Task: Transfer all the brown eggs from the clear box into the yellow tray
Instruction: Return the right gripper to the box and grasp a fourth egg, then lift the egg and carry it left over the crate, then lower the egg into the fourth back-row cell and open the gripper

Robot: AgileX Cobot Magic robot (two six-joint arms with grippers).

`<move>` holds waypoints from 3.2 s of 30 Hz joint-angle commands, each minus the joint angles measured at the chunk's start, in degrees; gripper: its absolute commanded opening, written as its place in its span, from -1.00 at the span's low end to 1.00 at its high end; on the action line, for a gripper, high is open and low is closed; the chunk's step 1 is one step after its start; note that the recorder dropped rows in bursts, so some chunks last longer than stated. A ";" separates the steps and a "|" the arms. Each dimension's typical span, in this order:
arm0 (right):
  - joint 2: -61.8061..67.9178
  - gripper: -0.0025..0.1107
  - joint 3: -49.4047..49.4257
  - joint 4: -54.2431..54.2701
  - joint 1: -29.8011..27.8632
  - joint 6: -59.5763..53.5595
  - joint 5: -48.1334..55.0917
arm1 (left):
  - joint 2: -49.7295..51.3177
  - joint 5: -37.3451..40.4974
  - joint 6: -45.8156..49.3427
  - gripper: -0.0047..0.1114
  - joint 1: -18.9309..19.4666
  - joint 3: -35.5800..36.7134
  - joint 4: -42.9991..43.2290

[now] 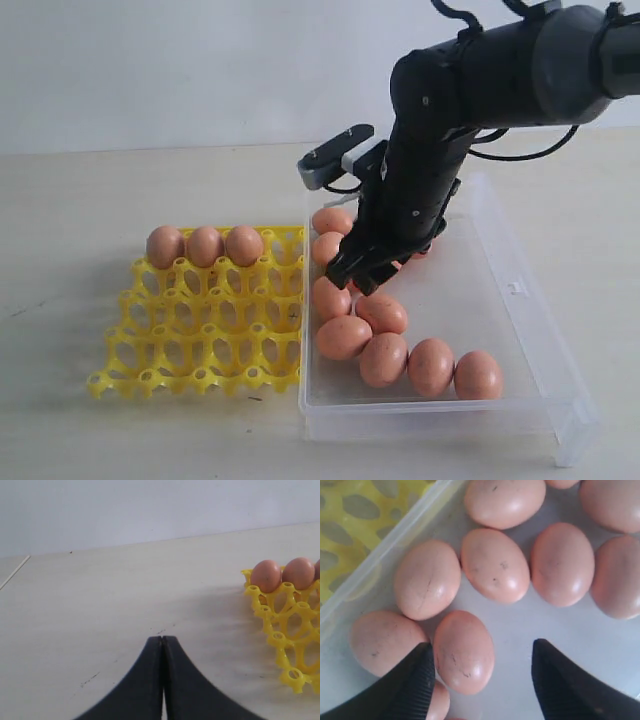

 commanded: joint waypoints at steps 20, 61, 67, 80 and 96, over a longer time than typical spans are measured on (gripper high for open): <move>7.59 0.04 0.37 1.12 1.46 -3.97 -3.30 | -0.32 -0.58 -0.25 -0.92 0.07 -0.23 -0.16; -5.57 -0.96 12.52 19.16 10.12 1.11 -63.09 | -0.32 -0.58 -0.25 -0.92 0.07 -0.23 -0.16; 0.26 -0.96 12.52 22.23 10.11 2.48 -72.80 | -0.32 -0.58 -0.25 -0.92 0.07 -0.23 -0.16; 11.54 -0.96 6.27 27.91 9.63 2.06 -76.26 | -0.32 -0.58 -0.25 -0.92 0.07 -0.23 -0.16; 13.70 -0.96 6.51 32.69 8.35 -3.82 -72.03 | -0.32 -0.58 -0.25 -0.92 0.07 -0.23 -0.16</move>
